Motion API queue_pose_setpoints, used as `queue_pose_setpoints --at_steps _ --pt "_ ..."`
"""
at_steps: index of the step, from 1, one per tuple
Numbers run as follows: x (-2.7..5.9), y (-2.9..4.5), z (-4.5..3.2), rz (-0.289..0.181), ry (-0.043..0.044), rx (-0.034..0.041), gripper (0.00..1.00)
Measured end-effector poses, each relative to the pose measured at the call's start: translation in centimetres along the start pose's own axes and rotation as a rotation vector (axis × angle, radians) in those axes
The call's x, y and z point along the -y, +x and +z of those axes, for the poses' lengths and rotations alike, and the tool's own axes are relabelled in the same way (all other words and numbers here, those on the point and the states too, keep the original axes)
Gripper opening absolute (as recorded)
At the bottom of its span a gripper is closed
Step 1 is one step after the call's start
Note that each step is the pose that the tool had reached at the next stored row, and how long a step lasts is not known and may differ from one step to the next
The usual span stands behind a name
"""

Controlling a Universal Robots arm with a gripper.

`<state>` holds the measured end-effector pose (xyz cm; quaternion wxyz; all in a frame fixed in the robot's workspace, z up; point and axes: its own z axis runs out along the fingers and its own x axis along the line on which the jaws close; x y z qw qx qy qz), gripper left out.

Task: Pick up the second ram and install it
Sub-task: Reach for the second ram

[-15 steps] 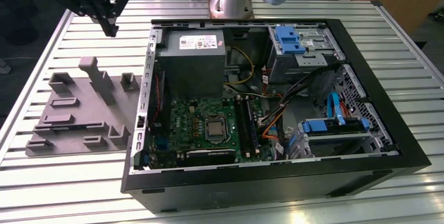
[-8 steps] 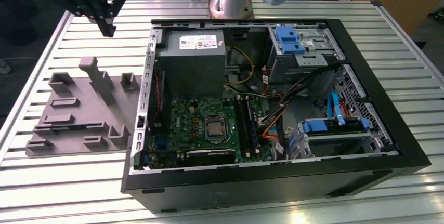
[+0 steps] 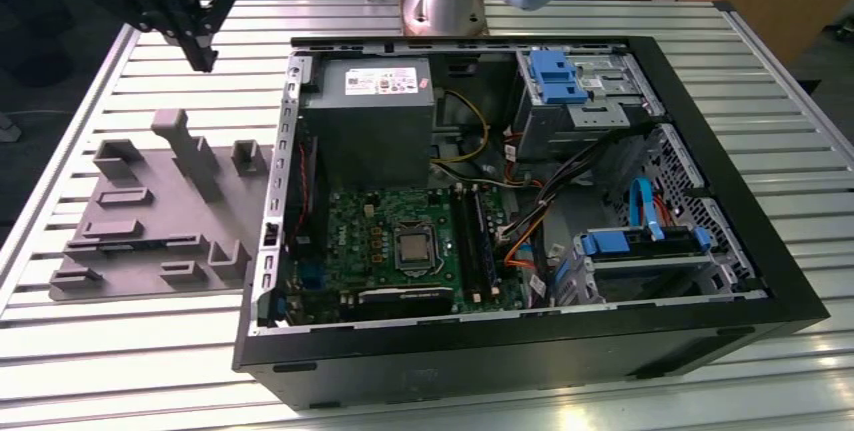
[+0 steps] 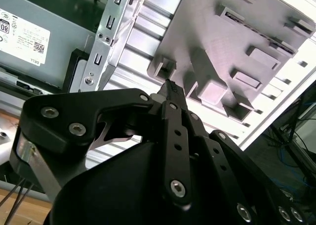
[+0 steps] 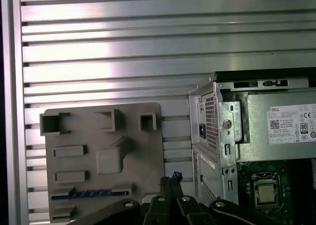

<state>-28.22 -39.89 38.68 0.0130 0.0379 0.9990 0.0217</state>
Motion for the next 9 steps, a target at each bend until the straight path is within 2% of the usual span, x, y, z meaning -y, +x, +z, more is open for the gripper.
queue_pose_setpoints --at_steps 9 --pt "0.05 0.59 0.01 0.000 0.0000 0.0000 0.11"
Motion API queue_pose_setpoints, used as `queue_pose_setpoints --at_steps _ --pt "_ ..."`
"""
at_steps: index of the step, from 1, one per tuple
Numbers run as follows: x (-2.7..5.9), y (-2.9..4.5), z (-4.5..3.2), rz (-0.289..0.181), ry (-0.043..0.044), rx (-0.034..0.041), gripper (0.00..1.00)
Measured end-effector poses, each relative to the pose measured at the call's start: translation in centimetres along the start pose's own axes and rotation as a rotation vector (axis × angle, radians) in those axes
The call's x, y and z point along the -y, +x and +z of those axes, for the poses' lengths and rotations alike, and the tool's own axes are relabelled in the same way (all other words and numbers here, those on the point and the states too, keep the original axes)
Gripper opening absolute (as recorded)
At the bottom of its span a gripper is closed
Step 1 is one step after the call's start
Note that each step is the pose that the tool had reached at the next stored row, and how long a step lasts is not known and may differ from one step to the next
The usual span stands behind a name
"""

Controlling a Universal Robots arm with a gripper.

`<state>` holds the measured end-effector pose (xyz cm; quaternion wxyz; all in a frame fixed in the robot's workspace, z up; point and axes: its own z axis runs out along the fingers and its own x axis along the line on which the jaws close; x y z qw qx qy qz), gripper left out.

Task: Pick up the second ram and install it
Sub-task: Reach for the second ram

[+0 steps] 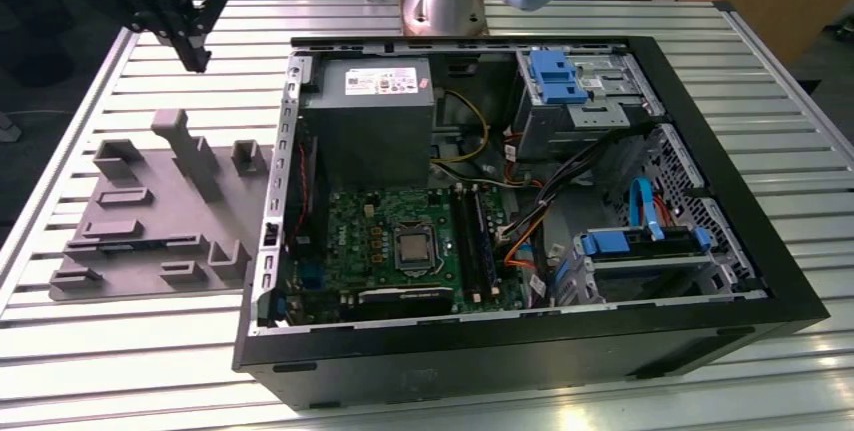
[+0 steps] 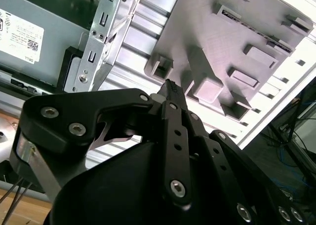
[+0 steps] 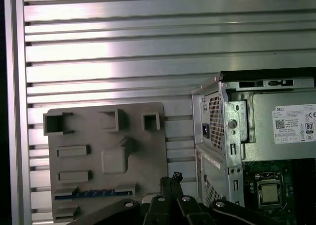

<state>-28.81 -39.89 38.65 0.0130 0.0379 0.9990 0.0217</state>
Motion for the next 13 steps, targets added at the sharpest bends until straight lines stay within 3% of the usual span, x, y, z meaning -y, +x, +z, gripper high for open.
queue_pose_setpoints --at_steps 13 --pt "0.06 0.86 0.01 0.000 0.0000 -0.0001 0.11"
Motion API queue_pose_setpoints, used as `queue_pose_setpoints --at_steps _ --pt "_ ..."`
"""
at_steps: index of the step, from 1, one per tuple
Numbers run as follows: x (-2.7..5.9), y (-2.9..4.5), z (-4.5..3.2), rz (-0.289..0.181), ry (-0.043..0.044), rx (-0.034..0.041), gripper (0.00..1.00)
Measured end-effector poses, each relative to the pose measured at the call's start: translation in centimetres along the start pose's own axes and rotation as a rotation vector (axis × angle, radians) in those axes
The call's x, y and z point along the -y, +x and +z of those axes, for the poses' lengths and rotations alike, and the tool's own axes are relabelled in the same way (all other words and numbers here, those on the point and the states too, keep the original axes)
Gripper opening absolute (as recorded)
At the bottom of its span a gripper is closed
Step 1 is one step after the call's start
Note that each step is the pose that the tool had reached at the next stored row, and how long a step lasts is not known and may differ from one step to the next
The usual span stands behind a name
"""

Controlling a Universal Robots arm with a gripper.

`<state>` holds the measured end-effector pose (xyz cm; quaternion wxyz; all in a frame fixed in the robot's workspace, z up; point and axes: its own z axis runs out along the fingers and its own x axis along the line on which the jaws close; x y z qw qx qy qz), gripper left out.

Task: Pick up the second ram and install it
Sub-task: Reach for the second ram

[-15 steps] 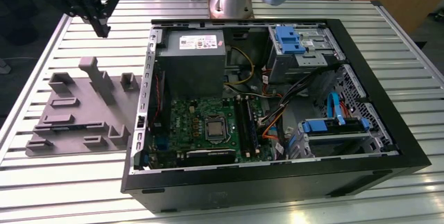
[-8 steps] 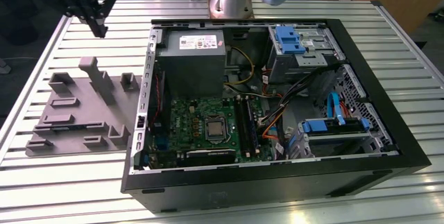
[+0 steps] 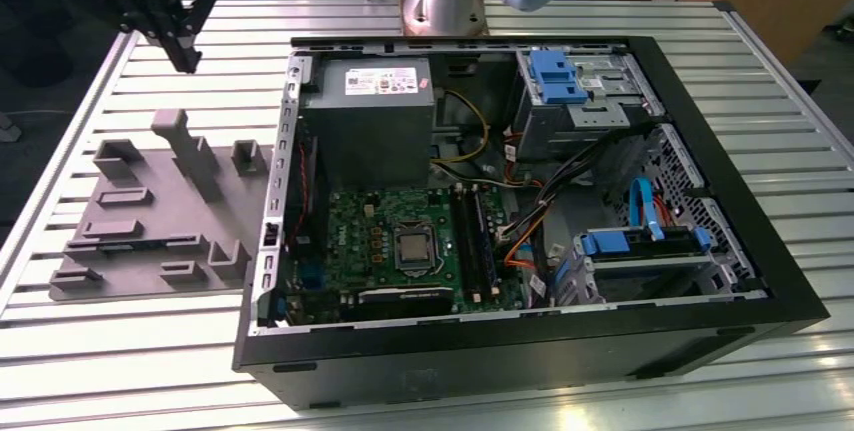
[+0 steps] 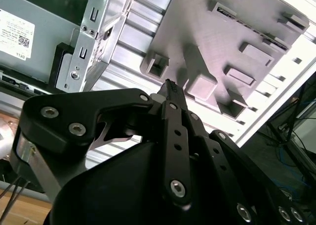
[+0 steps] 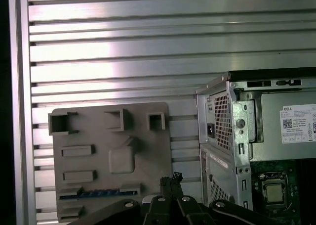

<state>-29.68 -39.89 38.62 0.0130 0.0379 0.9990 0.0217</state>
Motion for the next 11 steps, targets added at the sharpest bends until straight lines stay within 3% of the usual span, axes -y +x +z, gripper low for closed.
queue_pose_setpoints --at_steps 11 --pt "0.06 0.75 0.01 0.000 0.0000 0.0000 0.11"
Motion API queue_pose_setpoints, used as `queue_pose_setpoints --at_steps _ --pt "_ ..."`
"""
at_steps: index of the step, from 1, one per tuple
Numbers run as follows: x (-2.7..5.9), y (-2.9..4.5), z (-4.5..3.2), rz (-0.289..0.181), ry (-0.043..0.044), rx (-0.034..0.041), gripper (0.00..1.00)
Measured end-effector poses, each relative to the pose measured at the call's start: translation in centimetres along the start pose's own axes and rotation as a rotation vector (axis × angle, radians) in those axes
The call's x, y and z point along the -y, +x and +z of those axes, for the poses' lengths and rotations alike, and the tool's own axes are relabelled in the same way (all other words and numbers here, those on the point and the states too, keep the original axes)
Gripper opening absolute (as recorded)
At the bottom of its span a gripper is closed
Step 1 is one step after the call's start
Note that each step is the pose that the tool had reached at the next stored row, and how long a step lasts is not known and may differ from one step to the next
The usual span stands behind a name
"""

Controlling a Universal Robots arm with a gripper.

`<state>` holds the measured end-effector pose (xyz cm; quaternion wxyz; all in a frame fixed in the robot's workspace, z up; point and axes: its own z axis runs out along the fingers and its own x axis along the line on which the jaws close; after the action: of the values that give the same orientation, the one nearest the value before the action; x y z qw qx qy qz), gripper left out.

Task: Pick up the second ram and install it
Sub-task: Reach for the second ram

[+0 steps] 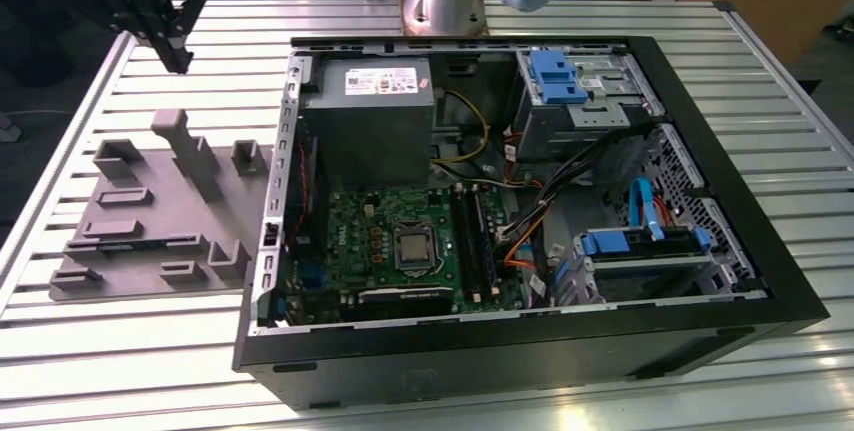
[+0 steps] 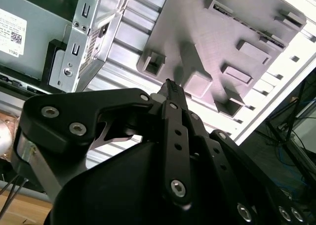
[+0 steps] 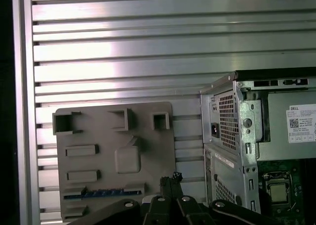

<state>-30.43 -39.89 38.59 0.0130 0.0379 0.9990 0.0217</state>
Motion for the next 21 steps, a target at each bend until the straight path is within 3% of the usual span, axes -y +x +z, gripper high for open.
queue_pose_setpoints --at_steps 21 --pt "0.11 1.43 0.02 0.000 0.0000 0.0000 0.11"
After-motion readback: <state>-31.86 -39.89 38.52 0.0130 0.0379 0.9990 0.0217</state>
